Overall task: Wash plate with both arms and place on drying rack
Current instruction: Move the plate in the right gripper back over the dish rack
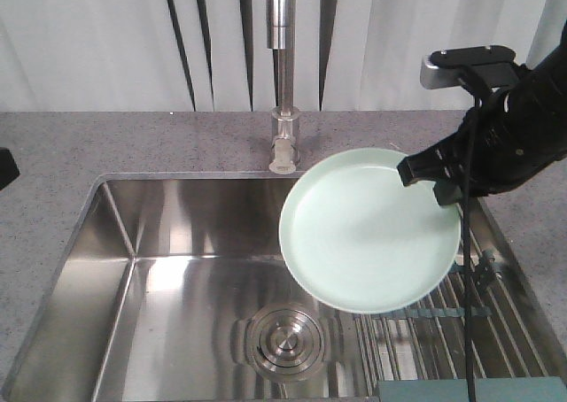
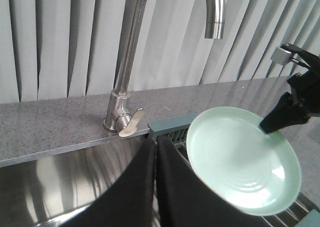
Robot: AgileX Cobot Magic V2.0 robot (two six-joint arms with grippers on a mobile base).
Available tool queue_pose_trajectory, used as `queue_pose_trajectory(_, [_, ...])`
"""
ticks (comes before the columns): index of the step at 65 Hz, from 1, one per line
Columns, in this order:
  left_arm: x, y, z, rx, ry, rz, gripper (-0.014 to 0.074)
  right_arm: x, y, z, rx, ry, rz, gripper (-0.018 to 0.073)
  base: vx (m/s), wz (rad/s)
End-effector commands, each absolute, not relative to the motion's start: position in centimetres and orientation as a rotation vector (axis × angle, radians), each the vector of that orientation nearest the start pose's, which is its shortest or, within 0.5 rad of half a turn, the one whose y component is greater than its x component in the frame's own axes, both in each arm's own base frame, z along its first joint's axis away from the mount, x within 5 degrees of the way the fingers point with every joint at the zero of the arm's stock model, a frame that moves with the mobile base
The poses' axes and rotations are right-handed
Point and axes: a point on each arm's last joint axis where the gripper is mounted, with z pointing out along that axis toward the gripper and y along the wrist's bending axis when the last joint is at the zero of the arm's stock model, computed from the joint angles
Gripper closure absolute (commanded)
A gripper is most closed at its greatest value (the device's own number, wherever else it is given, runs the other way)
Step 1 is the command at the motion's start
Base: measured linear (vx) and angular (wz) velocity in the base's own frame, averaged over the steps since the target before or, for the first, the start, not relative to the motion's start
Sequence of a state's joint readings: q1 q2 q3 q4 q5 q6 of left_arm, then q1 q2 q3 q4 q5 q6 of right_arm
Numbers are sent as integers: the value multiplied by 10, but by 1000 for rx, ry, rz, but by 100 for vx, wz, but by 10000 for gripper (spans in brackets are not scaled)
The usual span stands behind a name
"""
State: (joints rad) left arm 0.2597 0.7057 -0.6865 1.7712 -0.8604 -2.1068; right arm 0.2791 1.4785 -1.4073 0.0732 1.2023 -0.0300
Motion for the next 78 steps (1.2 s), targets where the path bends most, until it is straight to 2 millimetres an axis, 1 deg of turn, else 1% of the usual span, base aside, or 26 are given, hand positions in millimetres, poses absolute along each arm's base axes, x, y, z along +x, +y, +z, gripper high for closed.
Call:
queue_pose_trajectory(1, [131,-34,371,212,1711,-656,603,271,90,368,-462,2697,246,563,0,0])
queue_pose_trajectory(6, [131,-34,371,213,1711,-657,603,267,99,369,-517,2697,395,563,0,0])
queue_pose_trajectory(11, [131,-34,371,216,1712,-660,603,264,114,372,-568,2649,541,563,0,0])
queue_pose_trajectory(16, [131,-34,371,216,1712,-660,603,263,129,373,-594,2600,581,563,0,0])
queue_pose_trajectory(20, [131,-34,371,216,1712,-660,603,263,146,372,-614,2563,588,563,0,0])
queue_pose_trajectory(25, [131,-34,371,215,1712,-659,603,268,163,369,-602,2499,582,563,0,0])
queue_pose_trajectory(31, [131,-34,371,215,1712,-659,603,276,175,369,-552,2411,568,563,0,0])
queue_pose_trajectory(38, [131,-34,371,215,1712,-659,603,283,171,372,-483,2364,512,563,0,0])
queue_pose_trajectory(42, [131,-34,371,215,1712,-659,603,283,164,375,-486,2348,432,563,0,0])
queue_pose_trajectory(49, [131,-34,371,217,1712,-660,603,277,151,388,-478,2297,306,563,0,0])
queue_pose_trajectory(55, [131,-34,371,217,1712,-660,603,269,138,403,-465,2237,210,563,0,0])
queue_pose_trajectory(59, [131,-34,371,217,1712,-660,603,263,132,412,-462,2200,174,563,0,0])
queue_pose_trajectory(65, [131,-34,371,216,1712,-659,603,257,126,420,-464,2164,148,563,0,0])
queue_pose_trajectory(73, [131,-34,371,217,1712,-660,603,257,126,422,-476,2147,136,563,0,0])
queue_pose_trajectory(78, [131,-34,371,217,1712,-660,603,257,127,416,-479,2150,146,563,0,0])
